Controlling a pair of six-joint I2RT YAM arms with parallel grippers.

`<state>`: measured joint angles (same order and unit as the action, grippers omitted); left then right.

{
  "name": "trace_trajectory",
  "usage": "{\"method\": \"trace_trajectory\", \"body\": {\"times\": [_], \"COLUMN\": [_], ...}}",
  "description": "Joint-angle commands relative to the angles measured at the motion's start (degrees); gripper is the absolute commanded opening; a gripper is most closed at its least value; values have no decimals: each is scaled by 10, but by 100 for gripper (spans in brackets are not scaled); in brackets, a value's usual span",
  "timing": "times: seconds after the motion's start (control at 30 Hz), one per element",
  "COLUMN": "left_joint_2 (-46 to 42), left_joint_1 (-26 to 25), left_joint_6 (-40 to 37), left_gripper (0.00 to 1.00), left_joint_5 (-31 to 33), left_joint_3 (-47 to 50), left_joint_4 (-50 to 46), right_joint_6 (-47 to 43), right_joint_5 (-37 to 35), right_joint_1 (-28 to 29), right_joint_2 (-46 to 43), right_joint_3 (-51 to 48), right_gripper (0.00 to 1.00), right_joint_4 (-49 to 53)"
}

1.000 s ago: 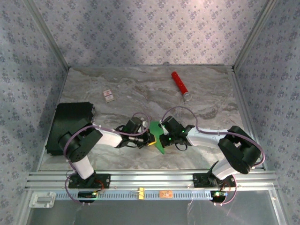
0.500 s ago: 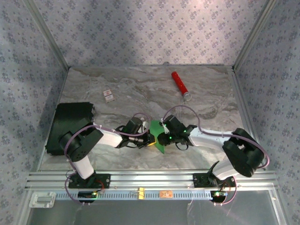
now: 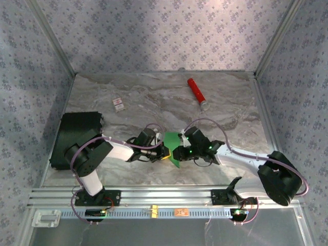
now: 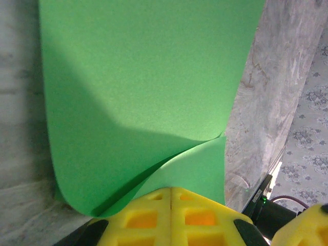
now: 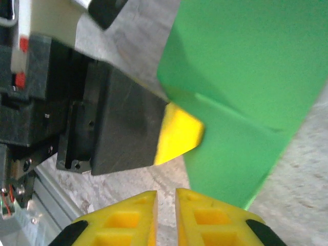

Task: Fold a paper plane with a square sheet of paper (pick it up from the middle)
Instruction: Third fold the triangle at the center of the table.

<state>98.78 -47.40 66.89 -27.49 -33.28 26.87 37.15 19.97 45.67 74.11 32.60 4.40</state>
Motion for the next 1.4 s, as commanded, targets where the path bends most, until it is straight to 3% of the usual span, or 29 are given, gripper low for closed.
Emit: {"method": "trace_trajectory", "body": {"times": [0.0, 0.27, 0.63, 1.13, 1.37], "left_joint_2": [24, 26, 27, 28, 29], "left_joint_1": [-4, -5, -5, -1, 1], "left_joint_6": [-11, -11, -12, -11, -11], "left_gripper": [0, 0, 0, 0, 0], "left_joint_5": [16, 15, 14, 17, 18], "left_joint_3": [1, 0, 1, 8, 9], "left_joint_4": [-37, -37, -37, -38, -38], "right_joint_6": [30, 33, 38, 82, 76], "right_joint_5": [23, 4, -9, 16, -4], "right_joint_1": [20, 38, 35, 38, 35], "right_joint_2": [28, 102, 114, 44, -28], "right_joint_3": [3, 39, 24, -81, -117], "right_gripper": [15, 12, 12, 13, 15], "right_joint_4": [-13, -3, 15, -38, 16]}}
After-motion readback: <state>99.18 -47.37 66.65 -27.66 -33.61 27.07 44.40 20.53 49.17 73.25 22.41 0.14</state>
